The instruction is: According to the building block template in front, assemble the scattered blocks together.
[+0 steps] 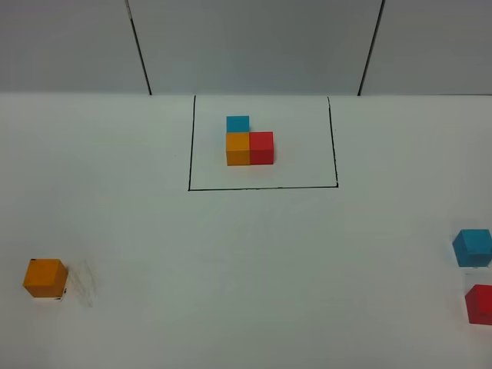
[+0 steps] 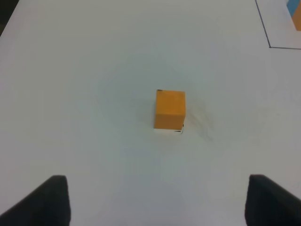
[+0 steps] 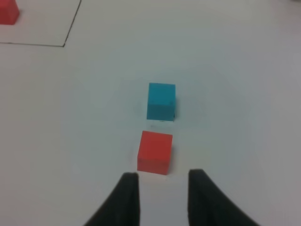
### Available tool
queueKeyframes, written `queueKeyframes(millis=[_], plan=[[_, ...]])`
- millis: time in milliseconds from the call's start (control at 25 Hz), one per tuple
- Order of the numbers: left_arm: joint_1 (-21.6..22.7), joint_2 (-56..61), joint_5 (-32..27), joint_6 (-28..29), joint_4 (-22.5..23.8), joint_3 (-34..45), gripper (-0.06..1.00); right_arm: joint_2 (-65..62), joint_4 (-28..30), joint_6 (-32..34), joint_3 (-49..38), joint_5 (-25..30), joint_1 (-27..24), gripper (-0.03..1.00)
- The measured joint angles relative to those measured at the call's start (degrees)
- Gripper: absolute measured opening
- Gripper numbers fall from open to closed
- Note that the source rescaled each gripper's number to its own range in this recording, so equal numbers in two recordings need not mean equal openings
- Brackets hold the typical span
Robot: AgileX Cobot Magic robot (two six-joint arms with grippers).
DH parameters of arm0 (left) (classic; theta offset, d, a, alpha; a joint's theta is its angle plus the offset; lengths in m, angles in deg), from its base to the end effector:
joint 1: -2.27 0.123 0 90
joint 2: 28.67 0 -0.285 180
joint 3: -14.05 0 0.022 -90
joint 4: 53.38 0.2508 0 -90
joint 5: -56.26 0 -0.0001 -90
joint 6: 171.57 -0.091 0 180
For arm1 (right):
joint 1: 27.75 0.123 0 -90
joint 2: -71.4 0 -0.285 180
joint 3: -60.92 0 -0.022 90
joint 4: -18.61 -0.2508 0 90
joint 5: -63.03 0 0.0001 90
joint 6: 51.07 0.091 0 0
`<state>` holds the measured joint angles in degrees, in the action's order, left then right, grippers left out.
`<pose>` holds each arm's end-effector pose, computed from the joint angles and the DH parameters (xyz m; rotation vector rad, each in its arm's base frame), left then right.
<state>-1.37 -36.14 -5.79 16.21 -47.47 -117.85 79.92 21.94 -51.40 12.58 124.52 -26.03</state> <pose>-0.0073 0.0088 0.2781 -0.0810 2.0469 -0.0006 -0.0038 -0.0048 0.2776 -0.0341 2.0644 -0.0549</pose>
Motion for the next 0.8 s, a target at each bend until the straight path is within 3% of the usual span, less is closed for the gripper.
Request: queueKeyframes(millis=[800], plan=[[0.00, 0.00, 0.00, 0.00, 0.00, 0.00, 0.70, 0.00, 0.00, 0.00, 0.00, 0.00, 0.00, 0.00]])
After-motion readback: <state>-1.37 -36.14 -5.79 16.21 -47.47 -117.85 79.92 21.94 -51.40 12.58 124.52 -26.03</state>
